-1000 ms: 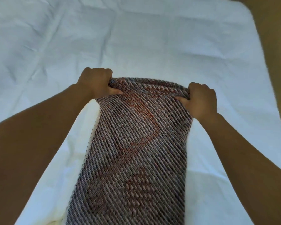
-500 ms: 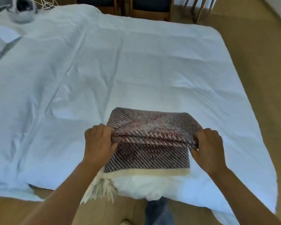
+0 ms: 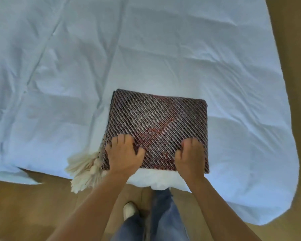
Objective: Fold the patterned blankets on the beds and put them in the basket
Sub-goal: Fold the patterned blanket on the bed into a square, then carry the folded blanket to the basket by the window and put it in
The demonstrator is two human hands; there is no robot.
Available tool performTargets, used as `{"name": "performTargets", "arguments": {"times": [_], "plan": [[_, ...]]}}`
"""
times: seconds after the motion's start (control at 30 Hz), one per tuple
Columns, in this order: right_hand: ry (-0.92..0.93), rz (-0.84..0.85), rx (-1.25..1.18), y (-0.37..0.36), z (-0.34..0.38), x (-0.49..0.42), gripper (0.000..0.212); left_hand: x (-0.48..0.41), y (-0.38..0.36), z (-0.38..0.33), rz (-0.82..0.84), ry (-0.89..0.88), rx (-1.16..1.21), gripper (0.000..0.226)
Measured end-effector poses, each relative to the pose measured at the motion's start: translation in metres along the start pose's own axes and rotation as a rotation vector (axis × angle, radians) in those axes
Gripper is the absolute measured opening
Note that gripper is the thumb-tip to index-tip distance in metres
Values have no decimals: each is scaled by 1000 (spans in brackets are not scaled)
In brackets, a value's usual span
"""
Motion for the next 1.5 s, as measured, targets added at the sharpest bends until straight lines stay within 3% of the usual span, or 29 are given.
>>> {"name": "performTargets", "arguments": {"times": [0.07, 0.17, 0.33, 0.57, 0.77, 0.87, 0.93, 1.03, 1.1, 1.2, 1.3, 1.37, 1.43, 1.5], "plan": [[139, -85, -155, -4, 28, -27, 20, -28, 2, -35, -66, -119, 89, 47], [245, -28, -205, -21, 51, -75, 41, -75, -12, -64, -9, -209, 35, 52], [276, 185, 157, -61, 11, -129, 57, -123, -49, -53, 49, -97, -81, 58], [6, 26, 224, -52, -67, -138, 60, -135, -66, -24, -76, 76, -103, 70], [-14, 123, 188, -55, -63, -147, 59, -146, -56, -27, 54, 65, 43, 70], [-10, 33, 156, -39, -41, -124, 62, -119, -34, -35, -39, 5, 85, 69], [113, 33, 93, -42, -9, -82, 62, -70, -30, -44, -99, -38, 84, 65], [285, 152, 195, -62, 12, -24, 60, -11, -53, -23, 35, -4, 1, 62], [247, 232, 291, -69, -11, -16, 61, -3, -71, 20, 149, 62, -98, 67], [46, 232, 285, -62, -60, -29, 68, -12, -82, 63, 183, -43, -139, 80], [-4, 308, 221, -63, -67, -39, 72, -24, -79, 63, 179, -107, -16, 90], [8, 267, 124, -54, -64, -50, 70, -31, -67, 61, 101, -75, 187, 96], [-21, 60, 7, -31, -71, -60, 74, -40, -52, 69, 41, 71, 462, 107], [-198, -44, -182, -14, -85, -62, 86, -55, -44, 81, 85, 309, 690, 117]]}}
Point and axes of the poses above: each hand's wrist, its own x-axis away from the middle knuckle, its own y-axis out of the back of the hand, z = x × y, the point moved 4 cm from there along -x, towards the middle knuckle, and after that the axes turned 6 degrees about -x, right-handed, at the moved point
